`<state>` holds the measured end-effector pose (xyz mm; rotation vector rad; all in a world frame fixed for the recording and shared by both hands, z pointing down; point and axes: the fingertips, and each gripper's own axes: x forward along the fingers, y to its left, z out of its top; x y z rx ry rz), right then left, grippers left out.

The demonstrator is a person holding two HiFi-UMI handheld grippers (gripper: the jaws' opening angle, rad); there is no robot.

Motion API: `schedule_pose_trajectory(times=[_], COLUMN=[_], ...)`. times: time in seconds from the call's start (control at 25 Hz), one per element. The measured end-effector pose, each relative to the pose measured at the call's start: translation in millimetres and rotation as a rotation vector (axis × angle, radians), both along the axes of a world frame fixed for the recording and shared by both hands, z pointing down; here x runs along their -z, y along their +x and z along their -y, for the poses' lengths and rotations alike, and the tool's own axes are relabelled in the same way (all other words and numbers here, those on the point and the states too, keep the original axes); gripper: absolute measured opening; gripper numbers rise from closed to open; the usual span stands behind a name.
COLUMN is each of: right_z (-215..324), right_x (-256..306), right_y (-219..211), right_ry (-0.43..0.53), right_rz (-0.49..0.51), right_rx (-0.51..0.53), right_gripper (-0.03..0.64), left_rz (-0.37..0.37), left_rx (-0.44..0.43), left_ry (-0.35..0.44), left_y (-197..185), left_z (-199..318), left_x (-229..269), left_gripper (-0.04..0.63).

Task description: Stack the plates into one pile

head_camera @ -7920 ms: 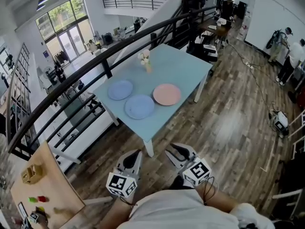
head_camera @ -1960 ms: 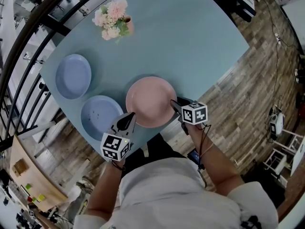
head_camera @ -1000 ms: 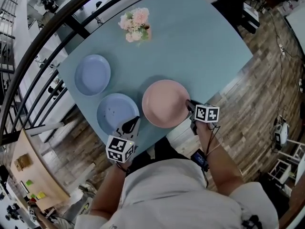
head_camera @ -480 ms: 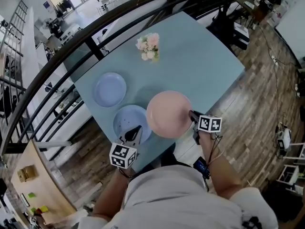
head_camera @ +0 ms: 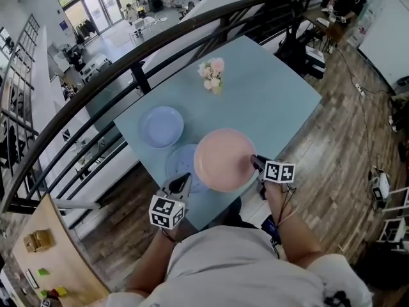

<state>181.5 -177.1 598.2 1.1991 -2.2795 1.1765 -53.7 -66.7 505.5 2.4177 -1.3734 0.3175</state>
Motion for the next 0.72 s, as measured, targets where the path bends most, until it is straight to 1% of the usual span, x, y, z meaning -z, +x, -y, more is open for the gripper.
schedule_pose_trajectory(times=[0.16, 0.36, 0.52, 0.72], right_z=[-20, -42, -55, -57], right_x=[11, 16, 16, 16], right_y=[-21, -41, -57, -68], right_ry=[0.023, 0.024, 0.022, 0.013], right_rz=[0.006, 0.019, 0.021, 0.031], right_rx=[0.000, 0.007, 0.033, 0.076], right_gripper=[0.023, 0.023, 0.025, 0.025], left_rz=[-0.004, -0.004, -0.003, 0.000], left_rx=[-0.009, -0.008, 0.006, 0.039], left_ry=[0.016, 0.030, 0.029, 0.018], left_y=[-18, -32, -42, -46], left_z=[-19, -39, -53, -62], left_x=[5, 11, 10, 9], left_gripper=[0.005, 0.005, 0.005, 0.005])
